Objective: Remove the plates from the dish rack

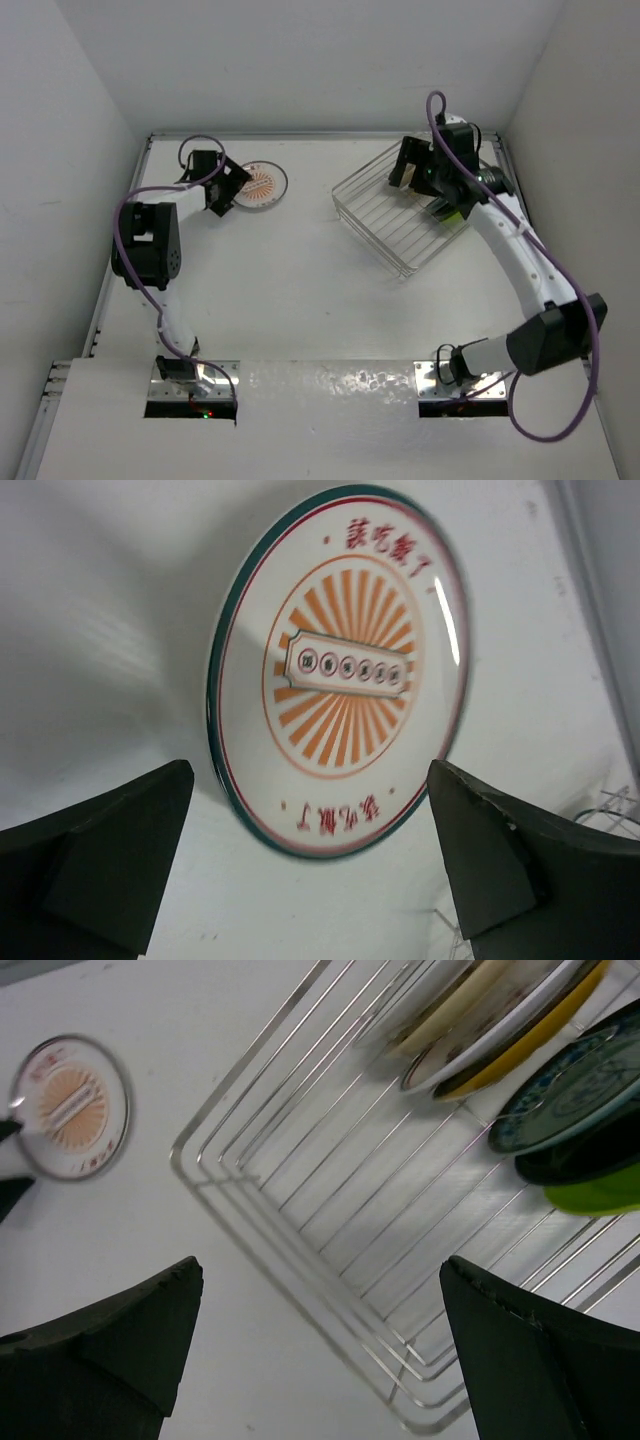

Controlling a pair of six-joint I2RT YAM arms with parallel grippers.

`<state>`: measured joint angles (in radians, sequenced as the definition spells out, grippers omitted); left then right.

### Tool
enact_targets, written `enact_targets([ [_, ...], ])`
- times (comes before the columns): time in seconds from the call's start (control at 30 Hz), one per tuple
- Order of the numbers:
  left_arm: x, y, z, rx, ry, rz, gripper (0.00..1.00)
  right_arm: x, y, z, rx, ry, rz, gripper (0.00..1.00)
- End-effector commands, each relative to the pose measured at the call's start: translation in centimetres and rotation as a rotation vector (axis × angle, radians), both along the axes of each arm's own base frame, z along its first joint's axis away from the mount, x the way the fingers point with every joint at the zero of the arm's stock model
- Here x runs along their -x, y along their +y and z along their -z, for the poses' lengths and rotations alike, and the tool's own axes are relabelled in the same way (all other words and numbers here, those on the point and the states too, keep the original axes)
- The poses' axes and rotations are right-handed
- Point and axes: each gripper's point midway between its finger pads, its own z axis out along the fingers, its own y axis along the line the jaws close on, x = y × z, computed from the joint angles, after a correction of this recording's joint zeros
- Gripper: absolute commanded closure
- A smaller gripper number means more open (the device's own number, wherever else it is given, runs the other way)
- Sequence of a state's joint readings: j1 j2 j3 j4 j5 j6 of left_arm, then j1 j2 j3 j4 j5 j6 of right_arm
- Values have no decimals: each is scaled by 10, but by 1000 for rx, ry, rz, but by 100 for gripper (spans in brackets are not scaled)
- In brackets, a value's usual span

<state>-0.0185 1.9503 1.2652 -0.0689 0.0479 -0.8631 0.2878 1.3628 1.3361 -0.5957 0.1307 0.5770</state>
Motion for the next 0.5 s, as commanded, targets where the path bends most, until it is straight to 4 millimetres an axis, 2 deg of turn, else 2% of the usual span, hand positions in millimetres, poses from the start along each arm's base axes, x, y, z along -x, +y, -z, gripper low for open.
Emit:
enact_targets([
  [0.0,20,8,-4,-24,92,-41,0,-26,-26,-5,25,44,137,1],
  [0.03,25,13,-5,-50,113,-59,0,-36,-30,-20,20,20,168,1],
  [0.07,31,17,-13,-66,118,-72,0,-40,-39,-18,32,43,211,1],
  [0.1,44,21,-12,-82,154,-82,0,-49,-50,-9,53,66,283,1],
  [0.13,51,27,-17,-106,159,-106,0,-54,-57,-11,58,60,325,1],
  [0.17,58,30,-39,-117,124,-121,0,-63,-67,-19,55,34,373,1],
  [0.23,78,38,-52,-151,116,-142,0,-73,-83,-14,71,23,472,2],
  [0.27,87,39,-88,-154,34,-145,0,-78,-92,-17,72,10,511,3],
  [0.33,107,39,-111,-192,-26,-119,0,-86,-104,-7,87,18,587,8],
  [0.37,120,41,-148,-205,-120,-117,0,-90,-111,-8,91,12,615,12],
  [0.4,131,41,-158,-228,-144,-108,0,-93,-114,-5,93,12,639,16],
  [0.43,145,40,-188,-259,-233,-74,0,-101,-117,-1,95,11,650,25],
  [0.47,152,38,-198,-277,-267,-51,0,-105,-118,1,96,9,654,30],
])
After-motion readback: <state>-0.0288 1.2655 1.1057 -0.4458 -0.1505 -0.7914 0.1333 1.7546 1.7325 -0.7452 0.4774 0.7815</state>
